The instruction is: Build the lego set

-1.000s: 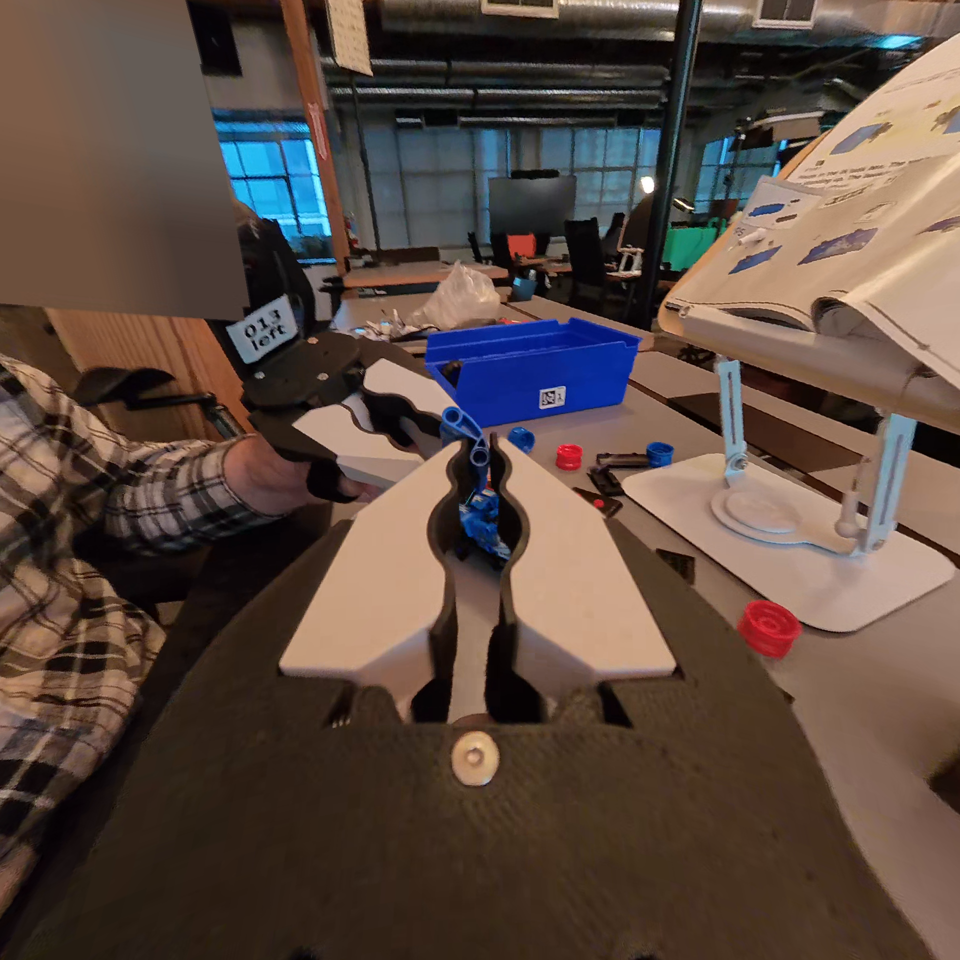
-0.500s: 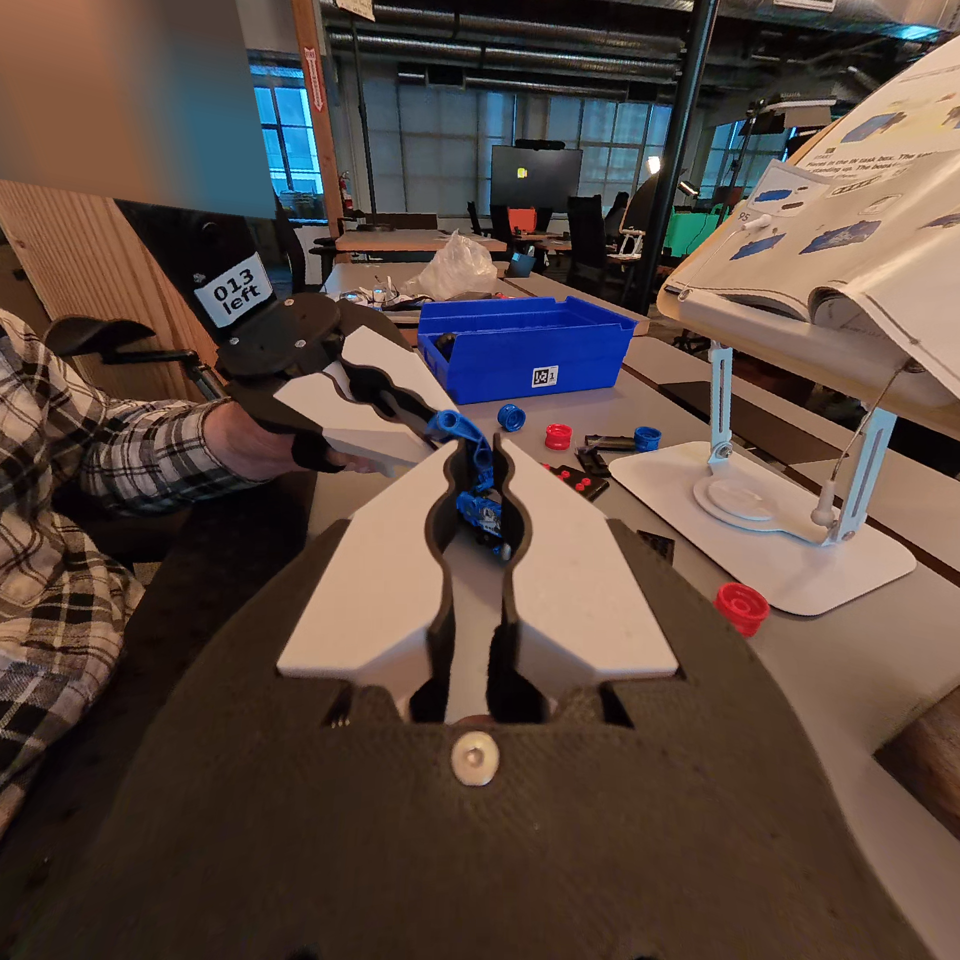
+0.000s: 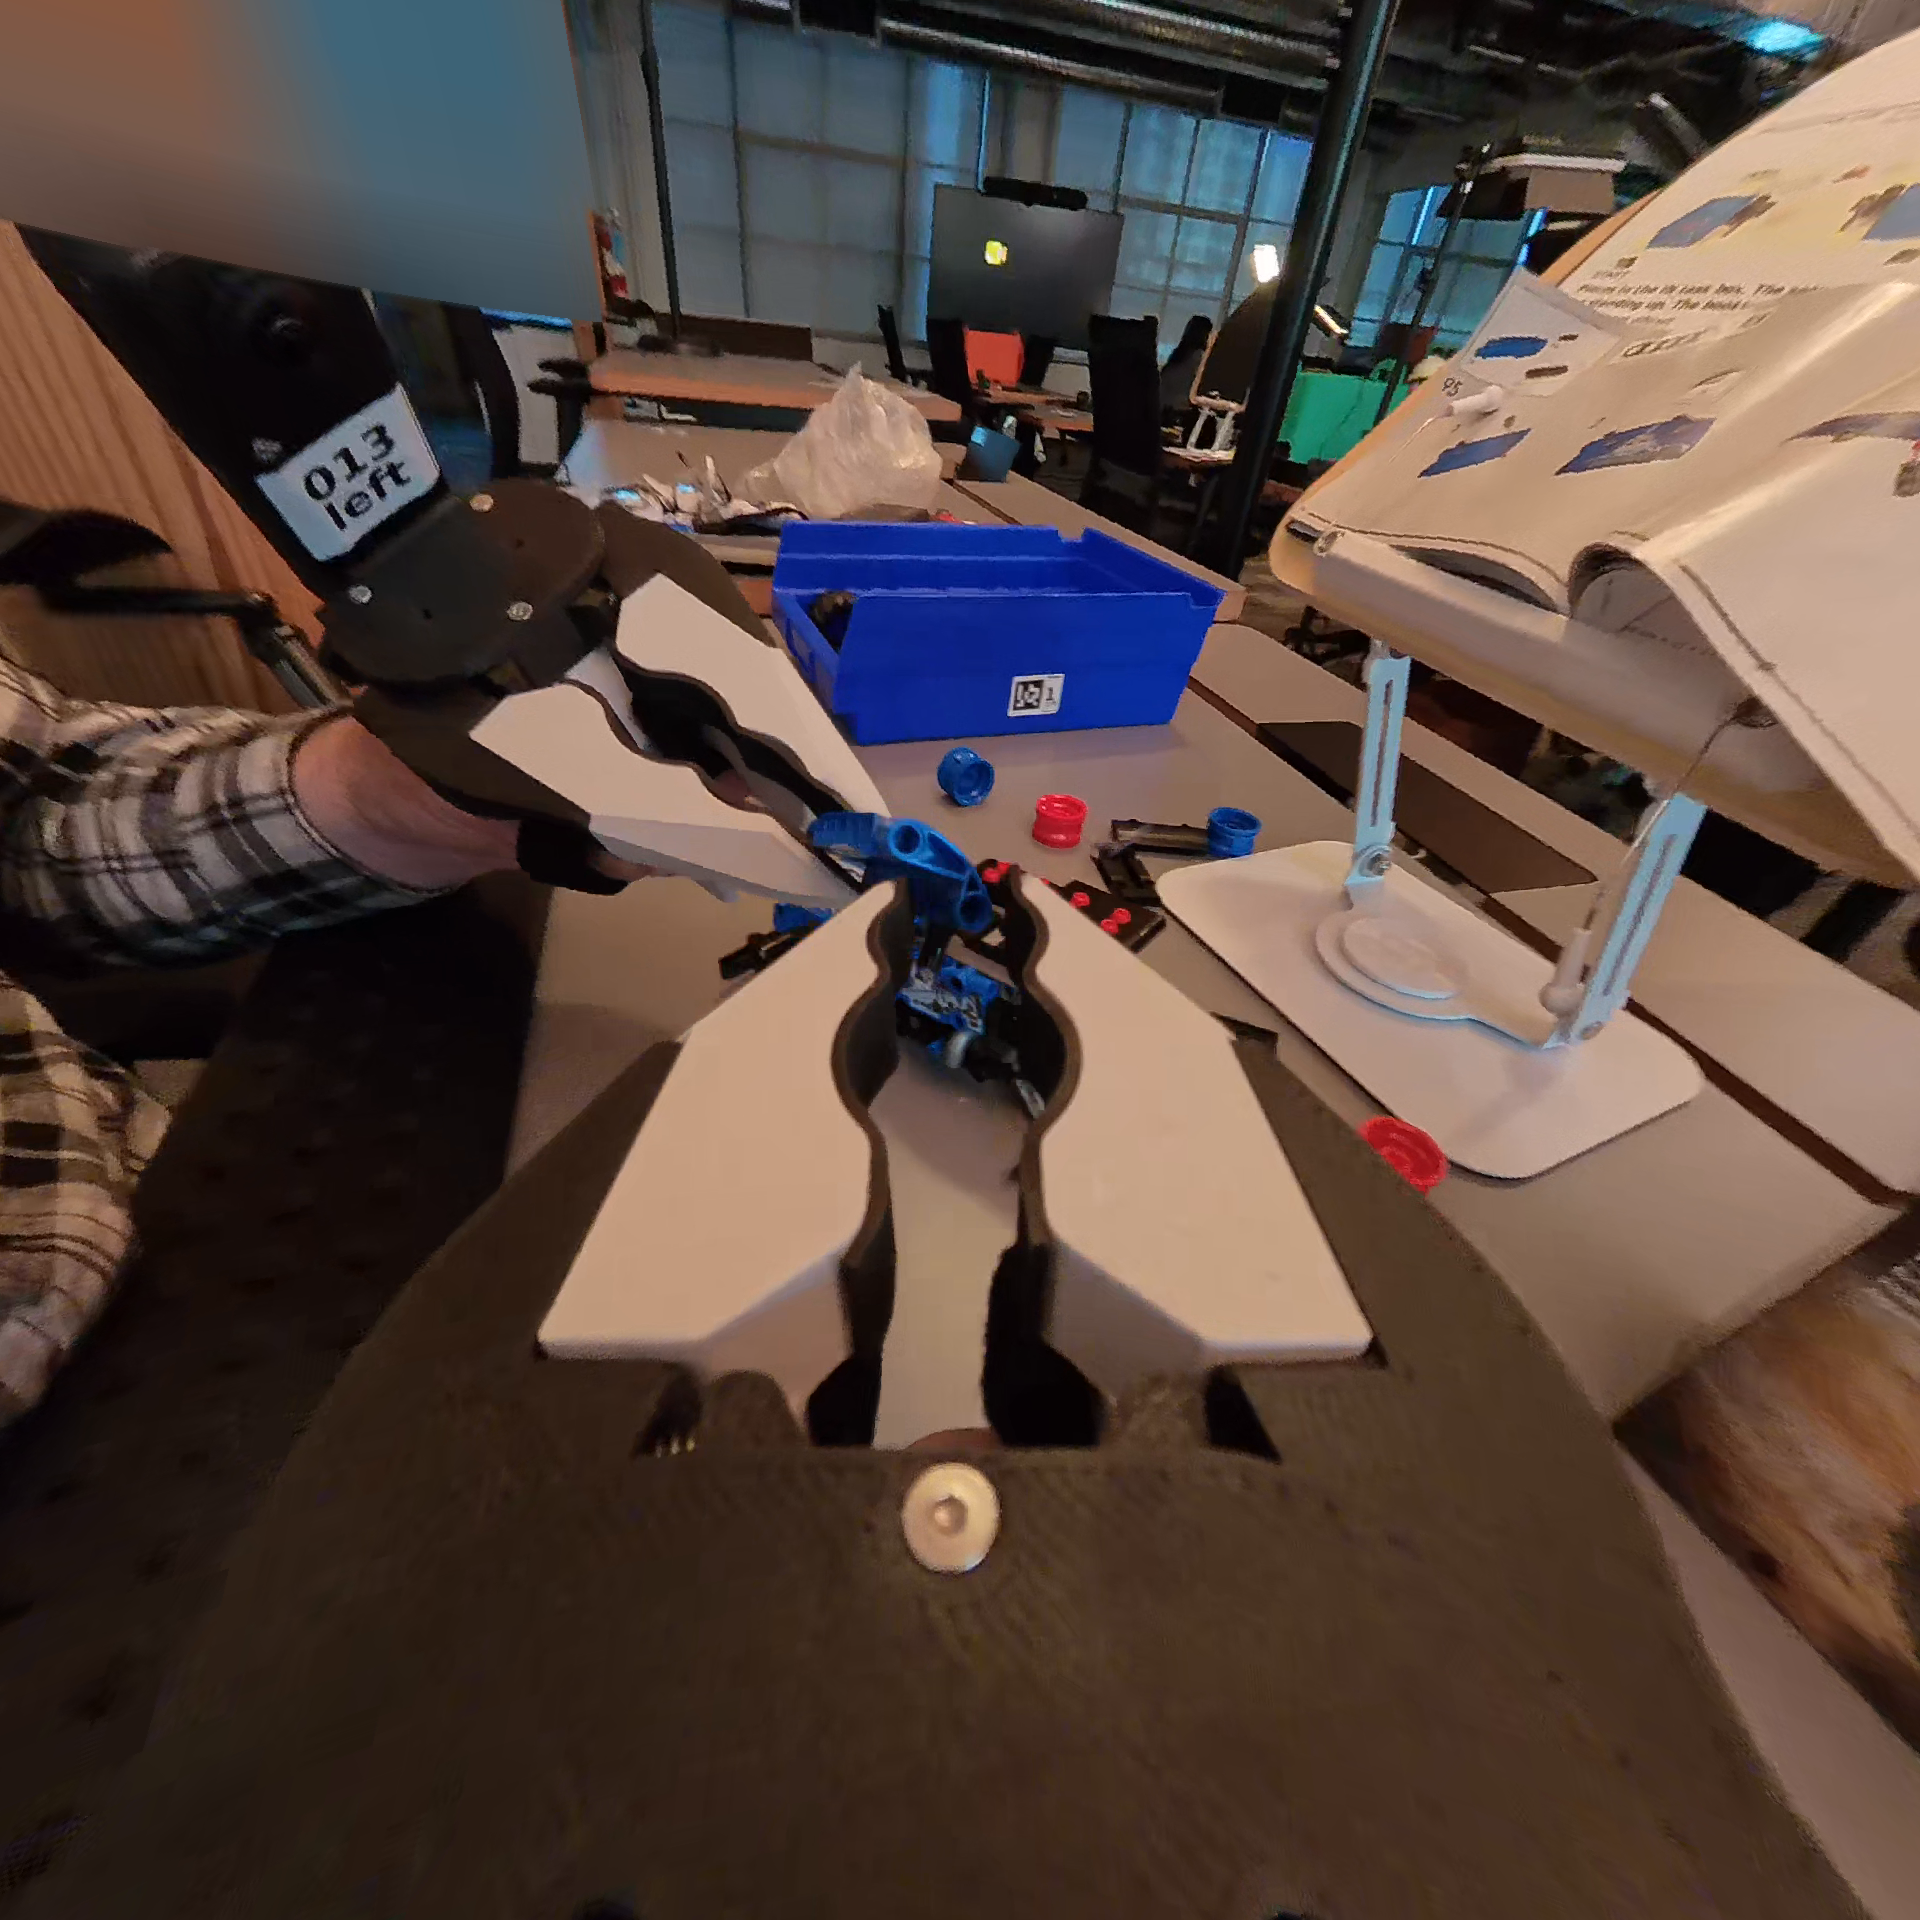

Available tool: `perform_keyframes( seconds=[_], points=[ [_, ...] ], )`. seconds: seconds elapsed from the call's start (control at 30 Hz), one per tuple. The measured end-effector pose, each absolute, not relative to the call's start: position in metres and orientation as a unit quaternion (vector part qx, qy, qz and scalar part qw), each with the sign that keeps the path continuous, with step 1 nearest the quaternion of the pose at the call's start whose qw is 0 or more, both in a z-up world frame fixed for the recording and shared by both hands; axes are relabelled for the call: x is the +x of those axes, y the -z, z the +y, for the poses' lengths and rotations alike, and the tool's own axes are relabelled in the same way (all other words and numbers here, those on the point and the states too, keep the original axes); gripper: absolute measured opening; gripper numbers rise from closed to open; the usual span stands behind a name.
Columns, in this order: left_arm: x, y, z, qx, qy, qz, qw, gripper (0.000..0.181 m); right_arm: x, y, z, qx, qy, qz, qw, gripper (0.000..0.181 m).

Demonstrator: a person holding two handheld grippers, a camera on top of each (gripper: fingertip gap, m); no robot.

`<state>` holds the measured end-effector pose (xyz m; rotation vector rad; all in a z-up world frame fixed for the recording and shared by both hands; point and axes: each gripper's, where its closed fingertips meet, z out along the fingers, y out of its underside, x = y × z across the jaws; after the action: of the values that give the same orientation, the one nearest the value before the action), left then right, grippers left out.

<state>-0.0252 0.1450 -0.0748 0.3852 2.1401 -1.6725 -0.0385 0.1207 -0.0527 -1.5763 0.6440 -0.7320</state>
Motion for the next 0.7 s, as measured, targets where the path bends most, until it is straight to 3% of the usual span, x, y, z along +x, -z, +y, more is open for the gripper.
perform_keyframes(
  seconds=[0.2,0.33,0.7],
  points=[
    [-0.024,0.084,0.144,0.142,0.576,0.779,0.204,0.007,-0.038,0.061,0.122,-0.718,0.385,0.251,0.523,0.019],
    [-0.024,0.087,0.143,0.144,0.569,0.783,0.204,0.008,-0.036,0.065,0.118,-0.727,0.403,0.248,0.497,0.011],
    [-0.023,0.080,0.143,0.119,0.597,0.773,0.176,0.010,-0.039,0.062,0.118,-0.700,0.346,0.271,0.563,0.008]
  ],
)
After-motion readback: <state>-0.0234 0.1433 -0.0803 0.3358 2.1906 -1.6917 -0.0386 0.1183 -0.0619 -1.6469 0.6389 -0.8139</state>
